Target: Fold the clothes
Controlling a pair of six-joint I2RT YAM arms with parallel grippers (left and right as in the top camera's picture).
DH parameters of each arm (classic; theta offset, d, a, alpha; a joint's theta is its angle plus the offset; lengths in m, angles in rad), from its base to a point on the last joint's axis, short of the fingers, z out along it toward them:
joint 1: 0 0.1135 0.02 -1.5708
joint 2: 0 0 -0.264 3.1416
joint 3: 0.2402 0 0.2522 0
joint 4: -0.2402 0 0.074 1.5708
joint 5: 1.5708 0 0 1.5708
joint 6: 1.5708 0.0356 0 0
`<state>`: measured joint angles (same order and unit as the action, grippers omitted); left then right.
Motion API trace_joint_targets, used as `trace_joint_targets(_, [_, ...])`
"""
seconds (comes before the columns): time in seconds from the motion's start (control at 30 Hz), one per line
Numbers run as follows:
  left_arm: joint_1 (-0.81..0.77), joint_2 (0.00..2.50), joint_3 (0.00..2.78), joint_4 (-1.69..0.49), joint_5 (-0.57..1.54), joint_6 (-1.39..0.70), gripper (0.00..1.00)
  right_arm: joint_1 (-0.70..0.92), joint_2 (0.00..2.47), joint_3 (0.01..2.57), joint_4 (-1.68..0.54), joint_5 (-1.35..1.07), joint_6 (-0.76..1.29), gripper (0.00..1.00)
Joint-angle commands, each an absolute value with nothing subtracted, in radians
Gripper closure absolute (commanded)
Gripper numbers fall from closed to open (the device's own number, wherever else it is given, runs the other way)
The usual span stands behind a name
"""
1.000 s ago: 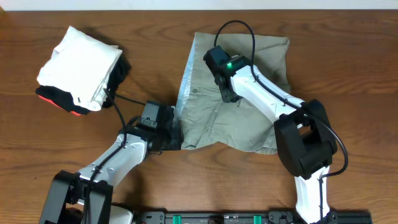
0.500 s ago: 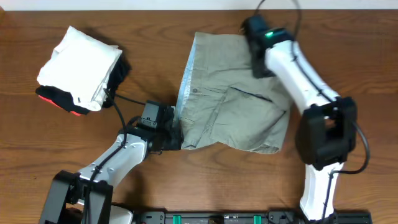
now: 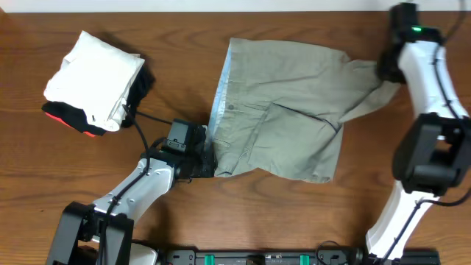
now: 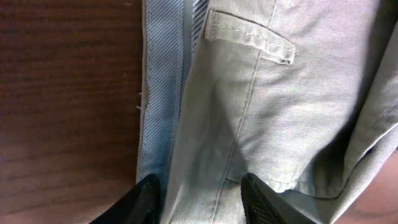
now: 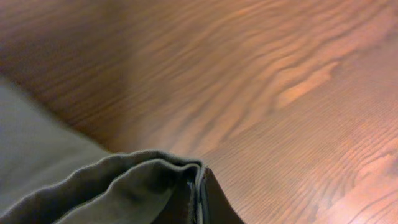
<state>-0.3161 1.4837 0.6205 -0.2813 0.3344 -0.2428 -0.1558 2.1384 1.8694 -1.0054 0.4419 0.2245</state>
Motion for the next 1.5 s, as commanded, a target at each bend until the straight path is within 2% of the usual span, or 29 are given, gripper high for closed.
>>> trace_joint_targets(0.0, [-0.312, 1.496, 0.612, -0.297, 0.302, -0.248, 0.54, -0.247, 2.125, 1.885, -0.982, 0.414, 0.204, 0.77])
trace_joint_targets(0.07, [-0.312, 1.496, 0.612, -0.296, 0.301, -0.248, 0.54, -0.290, 2.125, 1.885, -0.971, 0.383, 0.204, 0.53])
trace_joint_targets(0.13, [-0.312, 1.496, 0.612, -0.293, 0.301, -0.247, 0.54, -0.327, 2.125, 1.885, -0.968, 0.360, 0.204, 0.48])
trace_joint_targets(0.17, [-0.312, 1.496, 0.612, -0.292, 0.301, -0.244, 0.54, -0.347, 2.125, 1.885, -0.968, 0.358, 0.204, 0.42])
trace_joint_targets(0.3, [-0.312, 1.496, 0.612, -0.289, 0.301, -0.244, 0.54, -0.382, 2.114, 1.885, -1.007, 0.336, 0.181, 0.35])
trace_joint_targets(0.5, [-0.312, 1.496, 0.612, -0.282, 0.301, -0.245, 0.54, -0.383, 2.058, 1.885, -1.129, 0.098, 0.159, 0.30])
trace_joint_targets(0.67, [-0.312, 1.496, 0.612, -0.282, 0.301, -0.245, 0.53, -0.383, 1.987, 1.885, -1.293, -0.193, 0.159, 0.32])
trace_joint_targets(0.7, [-0.312, 1.496, 0.612, -0.282, 0.301, -0.245, 0.48, -0.383, 1.971, 1.885, -1.330, -0.214, 0.159, 0.33])
trace_joint_targets(0.77, [-0.312, 1.496, 0.612, -0.282, 0.302, -0.245, 0.44, -0.381, 1.942, 1.885, -1.394, -0.212, 0.154, 0.33])
trace_joint_targets(1.0, [-0.312, 1.496, 0.612, -0.281, 0.302, -0.245, 0.43, -0.321, 1.832, 1.882, -1.552, -0.249, 0.062, 0.33])
trace_joint_targets(1.17, [-0.312, 1.496, 0.614, -0.282, 0.303, -0.245, 0.43, -0.241, 1.765, 1.860, -1.609, -0.251, 0.043, 0.42])
trace_joint_targets(1.27, [-0.312, 1.494, 0.614, -0.282, 0.320, -0.245, 0.45, -0.197, 1.742, 1.826, -1.608, -0.252, 0.044, 0.90])
trace_joint_targets(1.3, [-0.312, 1.493, 0.614, -0.282, 0.332, -0.245, 0.50, -0.185, 1.738, 1.814, -1.607, -0.253, 0.044, 0.98])
trace_joint_targets(1.4, [-0.312, 1.486, 0.616, -0.283, 0.351, -0.245, 0.61, -0.139, 1.735, 1.760, -1.601, -0.255, 0.044, 0.98])
trace_joint_targets(1.47, [-0.312, 1.485, 0.616, -0.285, 0.350, -0.245, 0.64, -0.107, 1.735, 1.707, -1.583, -0.256, 0.044, 0.98])
